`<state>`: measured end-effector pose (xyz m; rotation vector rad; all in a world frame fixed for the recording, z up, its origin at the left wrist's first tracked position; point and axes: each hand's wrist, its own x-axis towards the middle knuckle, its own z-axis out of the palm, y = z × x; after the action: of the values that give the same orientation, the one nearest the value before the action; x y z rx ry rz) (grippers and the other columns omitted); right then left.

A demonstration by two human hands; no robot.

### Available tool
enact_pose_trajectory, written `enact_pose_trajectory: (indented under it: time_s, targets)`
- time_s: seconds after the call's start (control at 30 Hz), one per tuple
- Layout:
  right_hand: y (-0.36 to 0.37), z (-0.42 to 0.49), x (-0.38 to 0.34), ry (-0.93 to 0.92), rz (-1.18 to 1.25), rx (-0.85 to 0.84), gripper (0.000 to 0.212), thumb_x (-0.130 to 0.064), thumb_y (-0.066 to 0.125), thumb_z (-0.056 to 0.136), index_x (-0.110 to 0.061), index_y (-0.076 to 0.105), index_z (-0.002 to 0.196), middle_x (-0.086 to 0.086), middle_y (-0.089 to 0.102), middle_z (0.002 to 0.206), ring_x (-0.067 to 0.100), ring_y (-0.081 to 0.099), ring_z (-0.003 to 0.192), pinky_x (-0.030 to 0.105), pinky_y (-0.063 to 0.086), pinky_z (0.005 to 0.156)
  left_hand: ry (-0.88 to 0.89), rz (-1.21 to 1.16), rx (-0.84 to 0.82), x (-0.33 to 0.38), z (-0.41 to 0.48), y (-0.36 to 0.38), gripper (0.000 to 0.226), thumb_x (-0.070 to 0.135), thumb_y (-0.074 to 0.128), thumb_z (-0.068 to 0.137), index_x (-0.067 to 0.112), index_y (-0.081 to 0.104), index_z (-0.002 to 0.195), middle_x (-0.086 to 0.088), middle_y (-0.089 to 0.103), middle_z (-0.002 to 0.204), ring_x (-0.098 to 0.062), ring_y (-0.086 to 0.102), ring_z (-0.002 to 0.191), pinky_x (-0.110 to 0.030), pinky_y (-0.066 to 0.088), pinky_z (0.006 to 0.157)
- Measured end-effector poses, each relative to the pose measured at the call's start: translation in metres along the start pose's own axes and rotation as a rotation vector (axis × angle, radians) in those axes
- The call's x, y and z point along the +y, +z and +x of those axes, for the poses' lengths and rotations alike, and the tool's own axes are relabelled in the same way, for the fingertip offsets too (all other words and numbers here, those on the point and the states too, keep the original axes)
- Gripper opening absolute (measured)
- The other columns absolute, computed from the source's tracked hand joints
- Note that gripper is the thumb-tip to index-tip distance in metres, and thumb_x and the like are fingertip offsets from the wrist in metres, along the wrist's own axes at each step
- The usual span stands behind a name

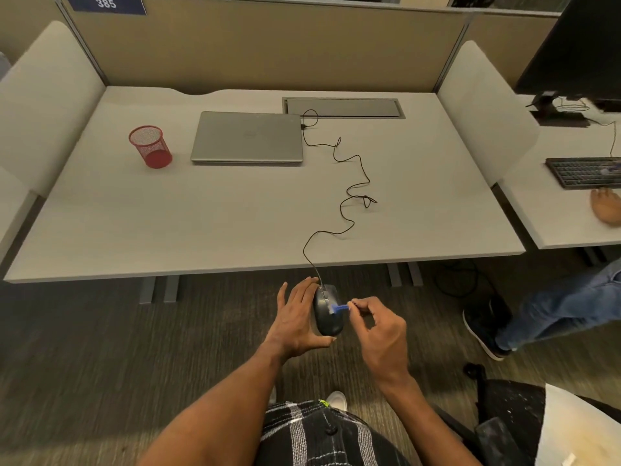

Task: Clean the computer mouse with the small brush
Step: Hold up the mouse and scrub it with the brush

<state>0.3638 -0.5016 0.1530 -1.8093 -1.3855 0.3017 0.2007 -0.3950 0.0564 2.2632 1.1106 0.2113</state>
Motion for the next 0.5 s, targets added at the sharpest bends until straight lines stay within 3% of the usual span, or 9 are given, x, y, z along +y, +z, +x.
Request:
enact_pose_trajectory:
  time_s: [0.1, 0.23, 0.4, 0.5]
  targets:
    - [-0.004, -0.002, 0.006, -0.034, -0.046, 0.033, 0.011, -0.008, 0.077, 0.09, -0.01, 0.073, 0.1, -0.001, 0.073, 0.09, 0.006, 0.069, 0.079, 0.021, 0.06, 0.069, -0.001, -0.013, 0.002, 0.001, 0.001, -0.001, 0.125, 0.08, 0.073, 0.069, 0.022, 0.017, 0.164, 0.001, 0.018, 0.172, -0.016, 0.007, 0.162, -0.058, -0.009, 0.129]
    - [0.002, -0.009, 0.001, 0.012, 0.084, -0.131, 0.008, -0.017, 0.075, 0.092, -0.017, 0.073, 0.1, -0.011, 0.073, 0.09, -0.001, 0.071, 0.083, 0.016, 0.059, 0.07, 0.001, 0.034, -0.018, -0.002, 0.0, 0.002, 0.127, 0.084, 0.067, 0.07, 0.019, 0.013, 0.166, 0.0, 0.013, 0.174, -0.016, 0.002, 0.162, -0.057, -0.011, 0.129]
    - [0.0, 0.007, 0.002, 0.043, 0.004, 0.033, 0.009, -0.013, 0.072, 0.094, -0.011, 0.072, 0.103, -0.004, 0.072, 0.09, 0.005, 0.07, 0.08, 0.014, 0.058, 0.07, 0.008, 0.009, -0.011, 0.0, 0.0, 0.001, 0.126, 0.083, 0.07, 0.069, 0.02, 0.017, 0.165, 0.001, 0.016, 0.174, -0.015, 0.004, 0.162, -0.057, -0.011, 0.129]
    - [0.005, 0.009, -0.003, 0.018, 0.053, -0.108, 0.009, -0.024, 0.07, 0.094, -0.017, 0.071, 0.101, -0.017, 0.068, 0.09, -0.003, 0.069, 0.082, 0.011, 0.057, 0.071, 0.013, 0.036, -0.023, 0.001, 0.001, 0.003, 0.128, 0.083, 0.07, 0.071, 0.02, 0.014, 0.166, 0.0, 0.013, 0.174, -0.016, 0.002, 0.163, -0.057, -0.012, 0.129]
